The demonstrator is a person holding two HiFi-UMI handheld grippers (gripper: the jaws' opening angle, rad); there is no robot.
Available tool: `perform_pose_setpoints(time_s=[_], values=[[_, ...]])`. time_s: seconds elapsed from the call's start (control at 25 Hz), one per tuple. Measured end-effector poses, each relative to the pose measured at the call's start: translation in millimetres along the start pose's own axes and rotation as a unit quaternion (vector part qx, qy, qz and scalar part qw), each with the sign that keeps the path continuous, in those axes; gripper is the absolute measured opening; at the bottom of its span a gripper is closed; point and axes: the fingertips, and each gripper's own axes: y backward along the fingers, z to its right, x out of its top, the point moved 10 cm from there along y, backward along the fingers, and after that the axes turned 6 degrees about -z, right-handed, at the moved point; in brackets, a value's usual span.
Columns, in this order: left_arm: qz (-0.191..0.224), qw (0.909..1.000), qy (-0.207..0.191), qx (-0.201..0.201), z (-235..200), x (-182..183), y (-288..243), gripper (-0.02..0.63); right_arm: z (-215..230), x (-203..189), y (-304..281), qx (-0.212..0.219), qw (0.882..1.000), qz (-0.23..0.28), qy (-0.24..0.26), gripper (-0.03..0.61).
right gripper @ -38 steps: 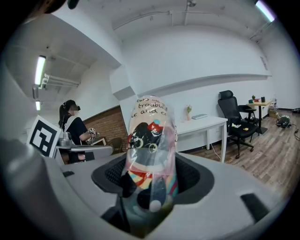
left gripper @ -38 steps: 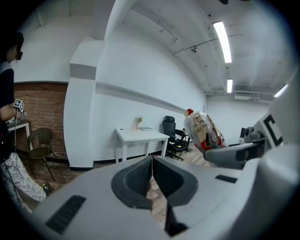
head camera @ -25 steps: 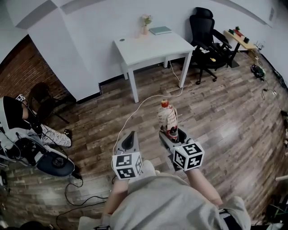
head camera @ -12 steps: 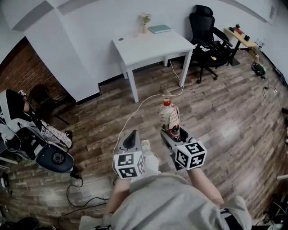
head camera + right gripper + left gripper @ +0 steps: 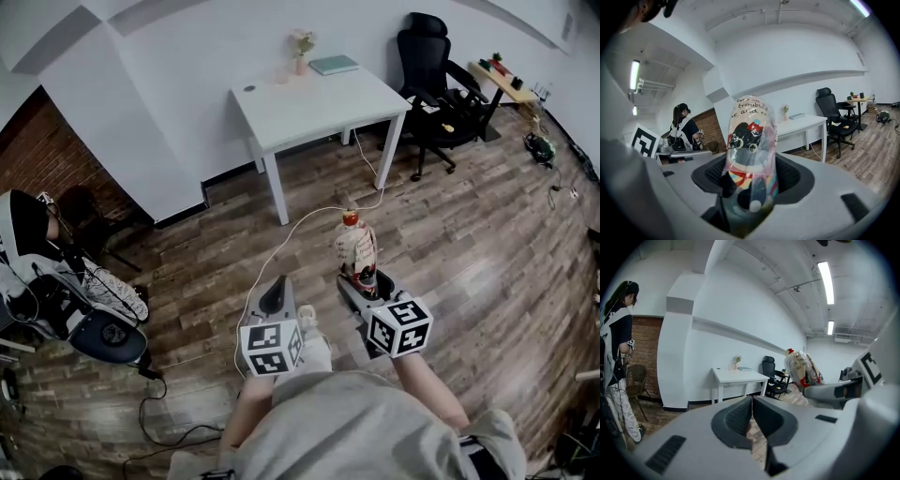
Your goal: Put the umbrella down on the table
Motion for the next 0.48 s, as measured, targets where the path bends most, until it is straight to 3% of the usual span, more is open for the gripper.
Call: perform_pose_setpoints(time_s=[0.48], values=[[-0.004, 1.0000, 0.005, -0.006, -58, 48, -102, 0.009, 39, 57, -101, -0.010, 1.000, 0.001, 0.003, 0.272]])
